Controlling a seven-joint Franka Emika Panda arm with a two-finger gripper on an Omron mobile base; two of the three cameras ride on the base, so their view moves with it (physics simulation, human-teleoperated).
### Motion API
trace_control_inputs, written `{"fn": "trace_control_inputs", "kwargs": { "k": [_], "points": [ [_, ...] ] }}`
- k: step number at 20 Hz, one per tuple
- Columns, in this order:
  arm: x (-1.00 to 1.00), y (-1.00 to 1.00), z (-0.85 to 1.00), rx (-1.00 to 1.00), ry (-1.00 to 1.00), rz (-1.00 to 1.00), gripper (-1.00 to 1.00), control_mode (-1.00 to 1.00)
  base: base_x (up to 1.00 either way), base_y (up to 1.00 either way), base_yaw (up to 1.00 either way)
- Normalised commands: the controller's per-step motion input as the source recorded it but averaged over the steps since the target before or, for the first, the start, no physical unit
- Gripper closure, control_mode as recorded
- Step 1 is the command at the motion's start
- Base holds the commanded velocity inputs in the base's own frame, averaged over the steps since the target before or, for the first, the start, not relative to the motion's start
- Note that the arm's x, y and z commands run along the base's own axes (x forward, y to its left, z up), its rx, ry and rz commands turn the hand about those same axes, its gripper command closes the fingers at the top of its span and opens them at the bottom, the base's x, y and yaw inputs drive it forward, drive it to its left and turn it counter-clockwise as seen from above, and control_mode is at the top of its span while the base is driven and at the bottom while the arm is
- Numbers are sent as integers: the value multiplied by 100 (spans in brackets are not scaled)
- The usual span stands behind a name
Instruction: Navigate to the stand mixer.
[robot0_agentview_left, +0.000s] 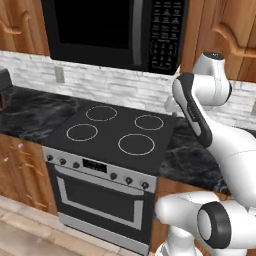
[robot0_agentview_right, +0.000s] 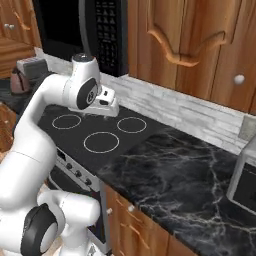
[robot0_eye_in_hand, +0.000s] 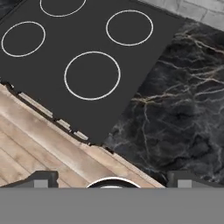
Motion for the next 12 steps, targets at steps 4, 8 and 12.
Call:
{"fn": "trace_control_inputs", "kwargs": {
  "k": [4, 8, 12],
  "points": [
    [0, 0, 0, 0, 0, 0, -100, 100, 0, 31, 78],
    [0, 0, 0, 0, 0, 0, -100, 100, -8, 19, 77],
    [0, 0, 0, 0, 0, 0, -100, 100, -13, 22, 75]
  ]
}}
